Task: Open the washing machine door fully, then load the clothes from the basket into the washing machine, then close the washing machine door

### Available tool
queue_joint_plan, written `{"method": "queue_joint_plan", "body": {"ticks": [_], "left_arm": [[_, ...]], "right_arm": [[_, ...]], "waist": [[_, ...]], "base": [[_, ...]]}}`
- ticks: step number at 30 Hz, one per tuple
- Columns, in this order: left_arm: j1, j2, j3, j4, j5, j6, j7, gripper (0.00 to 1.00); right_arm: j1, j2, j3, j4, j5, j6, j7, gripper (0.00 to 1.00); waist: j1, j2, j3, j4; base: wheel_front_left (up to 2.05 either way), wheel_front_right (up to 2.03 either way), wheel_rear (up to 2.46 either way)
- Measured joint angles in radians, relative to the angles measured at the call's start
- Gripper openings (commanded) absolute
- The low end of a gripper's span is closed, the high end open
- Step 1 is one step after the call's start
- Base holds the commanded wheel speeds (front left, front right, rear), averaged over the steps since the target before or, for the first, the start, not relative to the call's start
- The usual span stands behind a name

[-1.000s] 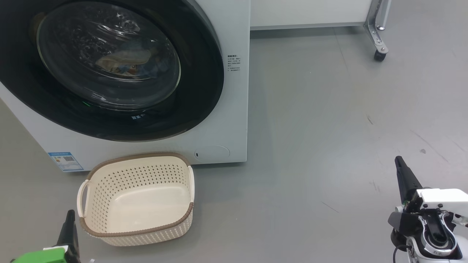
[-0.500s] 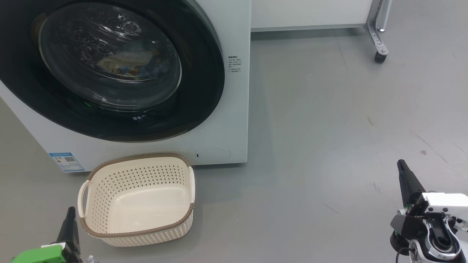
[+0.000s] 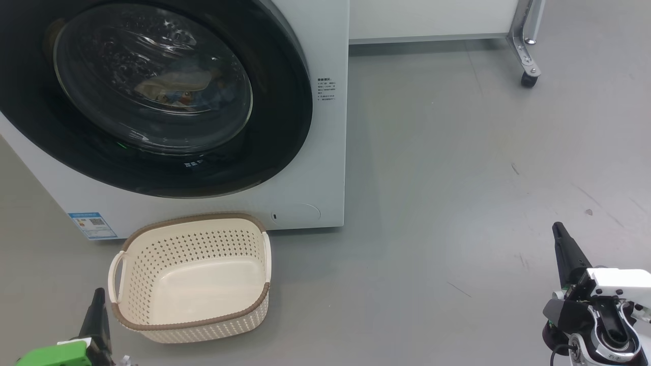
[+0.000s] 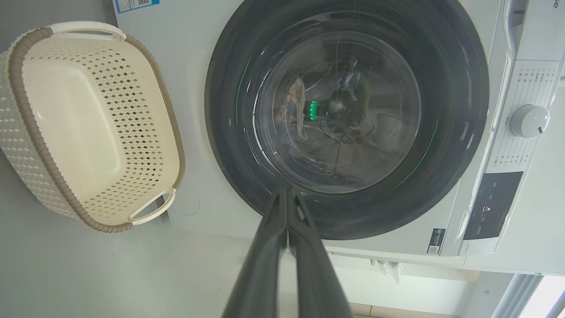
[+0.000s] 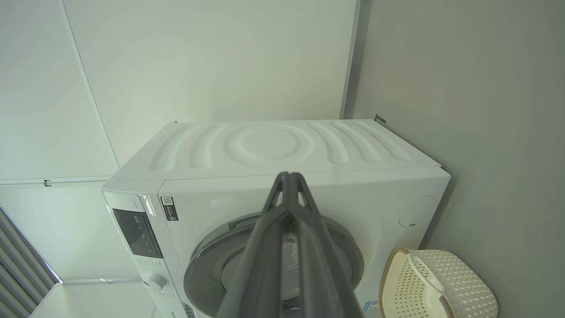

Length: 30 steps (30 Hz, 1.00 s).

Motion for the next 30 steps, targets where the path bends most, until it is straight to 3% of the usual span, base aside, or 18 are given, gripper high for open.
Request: {"method": "queue_joint_plan", "body": {"ticks": [30], "left_arm": [[0.000, 0.000, 0.001, 0.003, 0.000, 0.000, 0.000, 0.00]], "right_arm": [[0.000, 0.001, 0.000, 0.000, 0.000, 0.000, 0.000, 0.00]], "waist": [[0.0000, 0.0000, 0.000, 0.000]], "base": [[0.00, 0.00, 0.00]]}}
